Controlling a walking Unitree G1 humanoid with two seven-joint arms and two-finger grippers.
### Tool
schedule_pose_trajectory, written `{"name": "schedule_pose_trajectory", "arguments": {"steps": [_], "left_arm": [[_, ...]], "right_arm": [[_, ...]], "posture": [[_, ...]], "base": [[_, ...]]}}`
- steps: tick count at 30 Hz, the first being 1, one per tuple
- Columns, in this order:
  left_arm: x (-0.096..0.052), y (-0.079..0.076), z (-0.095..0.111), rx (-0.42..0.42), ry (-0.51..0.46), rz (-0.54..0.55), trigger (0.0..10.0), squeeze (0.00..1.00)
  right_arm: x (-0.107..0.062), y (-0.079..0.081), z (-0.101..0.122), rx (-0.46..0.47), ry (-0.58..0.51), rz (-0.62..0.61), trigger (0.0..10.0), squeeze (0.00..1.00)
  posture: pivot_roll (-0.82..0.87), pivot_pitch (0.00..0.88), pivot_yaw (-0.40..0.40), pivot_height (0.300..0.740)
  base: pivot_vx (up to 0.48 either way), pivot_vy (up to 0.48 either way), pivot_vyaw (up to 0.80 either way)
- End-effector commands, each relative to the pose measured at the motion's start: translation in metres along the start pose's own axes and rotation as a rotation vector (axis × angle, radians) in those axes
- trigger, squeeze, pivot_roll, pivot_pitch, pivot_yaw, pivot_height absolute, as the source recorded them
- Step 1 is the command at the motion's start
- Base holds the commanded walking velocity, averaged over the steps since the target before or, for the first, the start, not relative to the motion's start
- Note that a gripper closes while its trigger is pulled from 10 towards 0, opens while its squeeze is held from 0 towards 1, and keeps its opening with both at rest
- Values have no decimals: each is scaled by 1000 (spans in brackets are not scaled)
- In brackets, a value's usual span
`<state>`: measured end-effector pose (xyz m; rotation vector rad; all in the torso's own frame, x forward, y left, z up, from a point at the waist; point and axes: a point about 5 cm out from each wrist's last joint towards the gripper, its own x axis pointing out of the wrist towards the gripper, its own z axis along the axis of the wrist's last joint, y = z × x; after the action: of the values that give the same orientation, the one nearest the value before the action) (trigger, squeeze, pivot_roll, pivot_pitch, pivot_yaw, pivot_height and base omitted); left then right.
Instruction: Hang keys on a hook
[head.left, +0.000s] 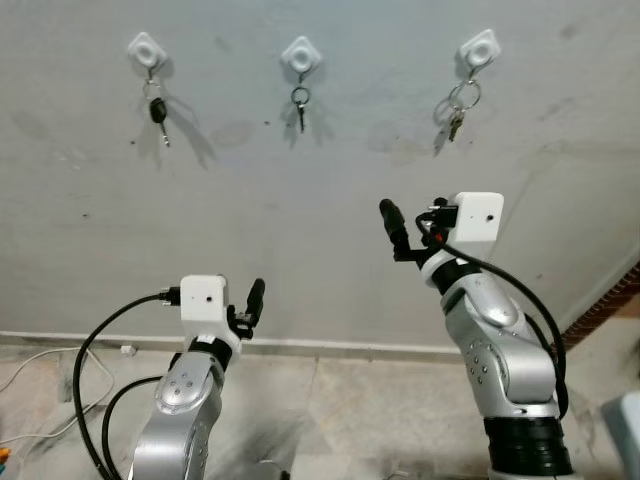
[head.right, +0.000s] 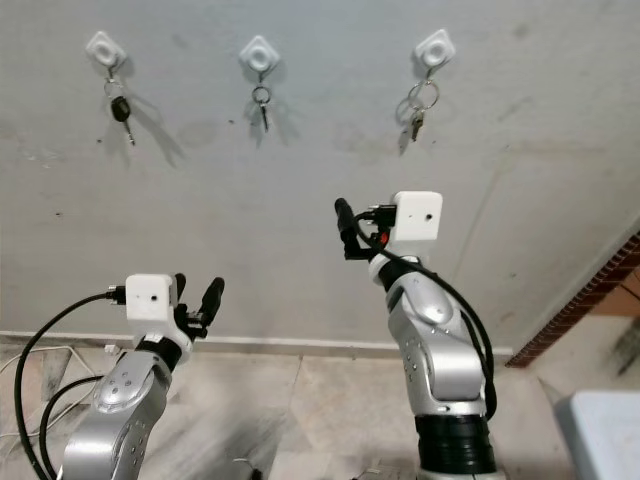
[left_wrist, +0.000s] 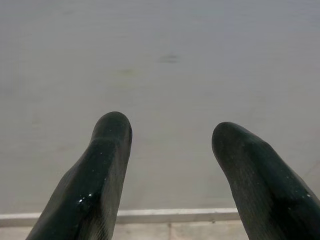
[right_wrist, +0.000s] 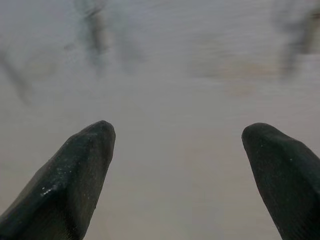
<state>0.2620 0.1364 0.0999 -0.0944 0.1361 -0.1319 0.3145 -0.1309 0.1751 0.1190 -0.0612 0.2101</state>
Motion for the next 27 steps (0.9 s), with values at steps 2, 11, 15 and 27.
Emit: {"name": "schedule_pose_trajectory", "arguments": {"steps": [2, 11, 15, 27], "left_arm": [[-3, 10, -1, 15, 11, 32, 10000, 0], [-2, 9, -2, 18, 17, 26, 10000, 0], [-2, 9, -2, 19, 19, 25, 10000, 0], [-1, 6, -13, 53, 49, 10, 10000, 0]], "right_arm": [[4, 15, 4, -6, -17, 40, 10000, 0], [5, 15, 4, -16, -20, 38, 10000, 0], [5, 15, 3, -18, -18, 38, 10000, 0], [6, 16, 0, -53, -10, 57, 10000, 0]], "posture": [[54, 126, 42, 740], [54, 121, 42, 740], [56, 118, 40, 740], [55, 114, 33, 740]], "base": [[0, 469, 0], [0, 472, 0], [0, 472, 0], [0, 141, 67]]}}
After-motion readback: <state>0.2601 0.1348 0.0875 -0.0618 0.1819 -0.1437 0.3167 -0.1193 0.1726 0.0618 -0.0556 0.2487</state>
